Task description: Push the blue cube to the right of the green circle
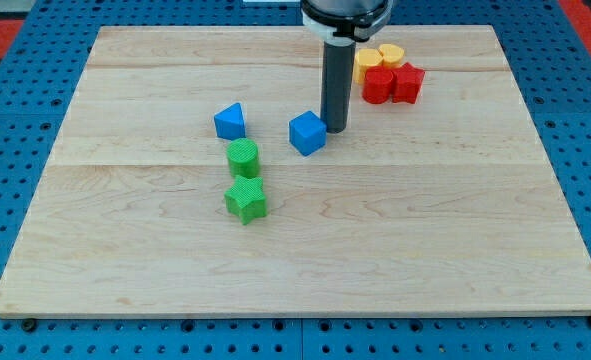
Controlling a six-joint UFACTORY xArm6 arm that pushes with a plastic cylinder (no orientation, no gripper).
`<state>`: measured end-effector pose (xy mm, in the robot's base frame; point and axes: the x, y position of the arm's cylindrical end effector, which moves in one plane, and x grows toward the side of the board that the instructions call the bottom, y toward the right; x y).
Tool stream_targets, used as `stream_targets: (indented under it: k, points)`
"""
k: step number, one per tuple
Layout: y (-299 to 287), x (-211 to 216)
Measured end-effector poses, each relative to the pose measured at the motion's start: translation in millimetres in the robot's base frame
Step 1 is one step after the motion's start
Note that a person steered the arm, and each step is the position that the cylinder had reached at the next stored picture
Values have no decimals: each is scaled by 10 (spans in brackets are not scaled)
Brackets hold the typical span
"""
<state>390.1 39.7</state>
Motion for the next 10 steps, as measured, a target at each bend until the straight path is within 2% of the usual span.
stream_targets:
  k: [1, 2, 3, 4, 6, 8, 10]
  points:
    - [-79, 133]
    - [-80, 63]
    - [-91, -412]
    - [-296, -510]
    - [-458, -169]
    - [-618, -102]
    - [-618, 198]
